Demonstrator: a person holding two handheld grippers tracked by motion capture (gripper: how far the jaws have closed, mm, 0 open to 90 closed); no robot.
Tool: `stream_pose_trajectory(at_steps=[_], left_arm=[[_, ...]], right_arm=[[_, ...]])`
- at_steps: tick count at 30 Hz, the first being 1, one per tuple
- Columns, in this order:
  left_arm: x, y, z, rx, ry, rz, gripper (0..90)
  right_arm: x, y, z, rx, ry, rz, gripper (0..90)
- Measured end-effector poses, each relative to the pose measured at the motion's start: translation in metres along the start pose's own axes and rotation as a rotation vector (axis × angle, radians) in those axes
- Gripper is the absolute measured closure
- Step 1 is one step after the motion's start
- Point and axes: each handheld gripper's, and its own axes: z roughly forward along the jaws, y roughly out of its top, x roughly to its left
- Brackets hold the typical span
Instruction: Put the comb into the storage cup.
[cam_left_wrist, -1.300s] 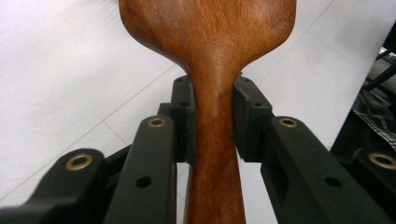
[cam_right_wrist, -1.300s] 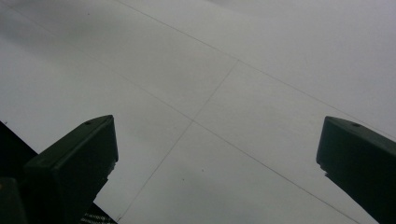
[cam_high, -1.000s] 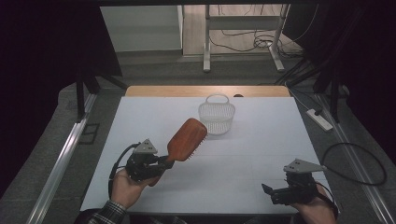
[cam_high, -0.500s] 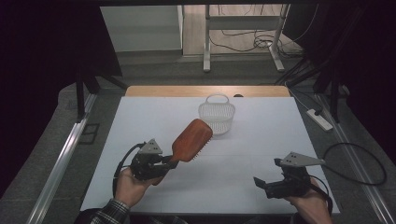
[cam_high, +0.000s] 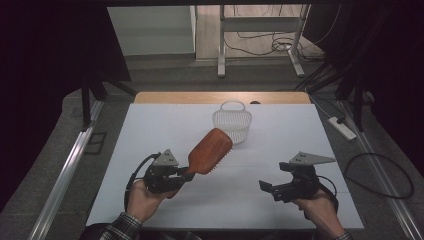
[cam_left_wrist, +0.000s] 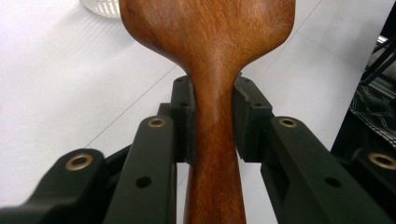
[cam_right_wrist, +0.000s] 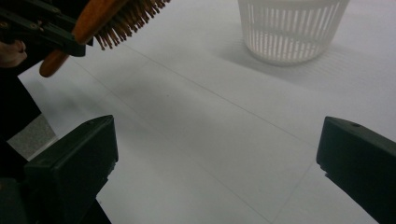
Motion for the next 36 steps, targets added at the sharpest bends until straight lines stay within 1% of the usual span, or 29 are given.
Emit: stream_pose_trajectory(at_steps=[3,5,8,12,15,19,25,27,32,34,36], left_arm=[[0.0,0.001,0.001,-0.004,-0.01,-0.005,72.2],[0.0,0.001,0.002,-0.008,-0.021,-0.007,72.1],[0.0,0.002,0.003,-0.009,-0.026,-0.008,72.2],[-0.002,0.003,0.005,-0.016,-0.038,-0.007,72.1],[-0.003,0.004,0.006,-0.018,-0.044,-0.006,72.1],[-0.004,0.005,0.007,-0.024,-0.05,-0.003,72.1],[-0.005,0.007,0.009,-0.027,-0.066,-0.007,72.1],[-0.005,0.007,0.01,-0.027,-0.072,-0.006,72.1],[-0.007,0.01,0.011,-0.034,-0.08,-0.003,72.1],[-0.007,0.01,0.012,-0.031,-0.089,-0.003,72.1],[-0.008,0.01,0.012,-0.031,-0.086,0.0,72.1]], right_arm=[[0.001,0.002,0.002,-0.005,0.009,0.007,0.0],[0.002,0.008,0.008,-0.012,0.038,0.024,0.0],[0.004,0.011,0.011,-0.011,0.045,0.033,0.0],[0.005,0.016,0.016,-0.011,0.067,0.039,0.0],[0.006,0.019,0.019,-0.013,0.074,0.037,0.0],[0.008,0.024,0.027,-0.015,0.095,0.059,0.0],[0.01,0.028,0.034,-0.011,0.101,0.058,0.0],[0.012,0.032,0.038,0.001,0.106,0.062,0.0],[0.017,0.04,0.046,0.007,0.118,0.06,0.0],[0.019,0.043,0.049,0.001,0.118,0.052,0.0],[0.02,0.045,0.05,0.004,0.121,0.044,0.0]])
